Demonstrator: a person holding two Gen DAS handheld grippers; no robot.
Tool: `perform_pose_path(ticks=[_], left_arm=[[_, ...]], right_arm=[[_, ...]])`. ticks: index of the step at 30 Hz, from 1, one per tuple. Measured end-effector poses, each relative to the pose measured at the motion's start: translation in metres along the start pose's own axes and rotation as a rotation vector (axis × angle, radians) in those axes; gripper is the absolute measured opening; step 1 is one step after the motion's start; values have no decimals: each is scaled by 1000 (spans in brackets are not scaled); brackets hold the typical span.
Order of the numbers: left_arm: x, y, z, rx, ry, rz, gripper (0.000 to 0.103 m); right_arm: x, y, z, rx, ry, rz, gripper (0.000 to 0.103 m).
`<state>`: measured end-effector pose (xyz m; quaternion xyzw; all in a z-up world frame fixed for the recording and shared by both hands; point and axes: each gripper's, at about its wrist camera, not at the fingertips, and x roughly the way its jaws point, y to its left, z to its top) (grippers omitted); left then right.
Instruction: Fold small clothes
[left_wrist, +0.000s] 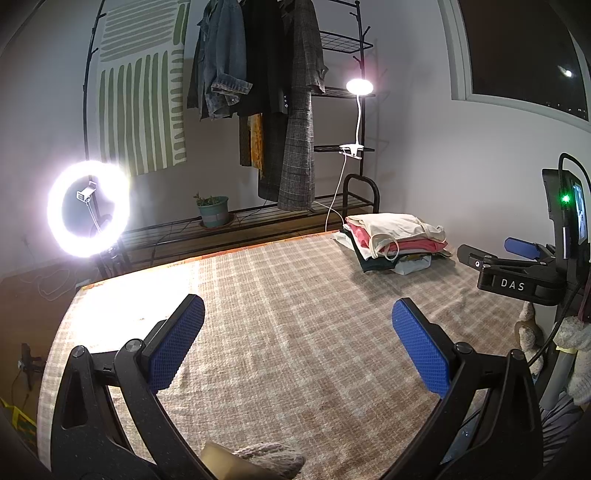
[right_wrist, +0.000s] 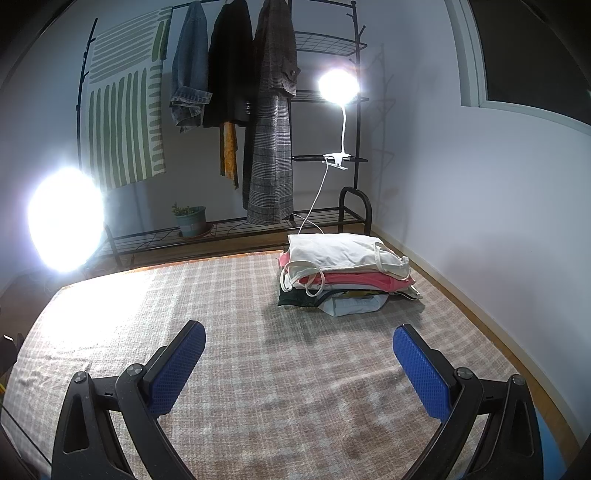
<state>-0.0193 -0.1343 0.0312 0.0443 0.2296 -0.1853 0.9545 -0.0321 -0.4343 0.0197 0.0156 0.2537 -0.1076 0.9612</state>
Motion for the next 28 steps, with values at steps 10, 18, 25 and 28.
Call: perform_pose_path(ticks=[10, 18, 25, 28], left_arm=[[0, 0, -1, 1, 1, -2, 103], [-1, 0, 0, -1, 4, -3, 103], [-1, 0, 0, 5, 0, -3, 103], [1, 2, 0, 8, 5, -9, 103]], right_arm=[[0, 0, 0, 0, 1, 1, 103], [-1, 2, 0, -2, 1, -2, 103], [1, 4, -4, -9, 5, 5, 103], [0, 5, -5, -8, 5, 5, 103]])
